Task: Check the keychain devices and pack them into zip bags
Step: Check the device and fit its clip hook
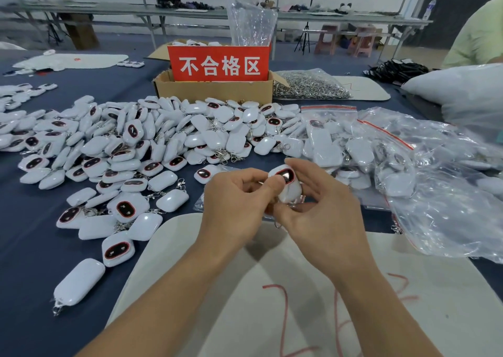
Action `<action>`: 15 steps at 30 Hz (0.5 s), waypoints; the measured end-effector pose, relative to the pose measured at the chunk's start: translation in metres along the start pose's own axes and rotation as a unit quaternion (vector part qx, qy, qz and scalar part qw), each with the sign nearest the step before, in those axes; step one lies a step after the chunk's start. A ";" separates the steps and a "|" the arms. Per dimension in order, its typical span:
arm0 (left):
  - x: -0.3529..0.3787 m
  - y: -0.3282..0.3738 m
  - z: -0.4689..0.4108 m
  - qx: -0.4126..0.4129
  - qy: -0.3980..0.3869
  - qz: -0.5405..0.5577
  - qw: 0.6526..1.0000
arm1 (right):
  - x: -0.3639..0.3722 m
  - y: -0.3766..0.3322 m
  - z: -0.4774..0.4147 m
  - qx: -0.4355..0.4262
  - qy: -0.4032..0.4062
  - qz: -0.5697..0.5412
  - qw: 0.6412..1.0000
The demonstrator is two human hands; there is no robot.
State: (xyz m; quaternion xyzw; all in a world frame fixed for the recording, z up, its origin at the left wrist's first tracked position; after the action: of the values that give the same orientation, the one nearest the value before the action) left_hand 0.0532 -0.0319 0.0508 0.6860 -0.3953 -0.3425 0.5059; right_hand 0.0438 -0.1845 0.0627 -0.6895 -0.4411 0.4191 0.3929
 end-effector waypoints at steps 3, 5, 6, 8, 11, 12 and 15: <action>0.001 0.006 0.001 0.036 -0.015 -0.009 0.999 | -0.002 0.007 -0.002 0.007 0.000 0.039 0.999; 0.003 0.005 0.001 0.034 -0.027 -0.014 0.999 | -0.004 0.011 -0.005 0.023 0.002 0.022 0.999; 0.004 0.004 0.001 0.028 -0.031 -0.011 0.999 | -0.004 0.013 -0.006 0.041 0.001 -0.005 0.999; 0.004 0.002 0.000 0.025 -0.033 0.001 0.999 | -0.004 0.017 -0.009 0.098 -0.009 -0.104 0.990; 0.002 0.004 -0.002 0.035 -0.043 0.011 0.998 | -0.003 0.021 -0.010 0.177 -0.039 -0.214 0.960; 0.002 0.004 -0.002 0.035 -0.047 0.013 0.998 | -0.002 0.021 -0.009 0.188 -0.051 -0.221 0.955; 0.003 0.003 -0.002 0.036 -0.057 0.009 0.998 | -0.001 0.021 -0.008 0.191 -0.058 -0.207 0.958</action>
State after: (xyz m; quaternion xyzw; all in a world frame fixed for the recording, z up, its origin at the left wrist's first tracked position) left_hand 0.0560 -0.0341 0.0536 0.6795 -0.4421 -0.3621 0.4602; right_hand 0.0562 -0.1931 0.0467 -0.4699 -0.5078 0.4439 0.5694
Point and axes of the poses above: each hand's wrist, its own z-axis away from the middle knuckle, its own x-axis out of the palm, y = z × x, the point moved 7 cm from there along -z, towards the middle knuckle, and after that the axes turned 13 degrees about y, right-handed, at the moved point
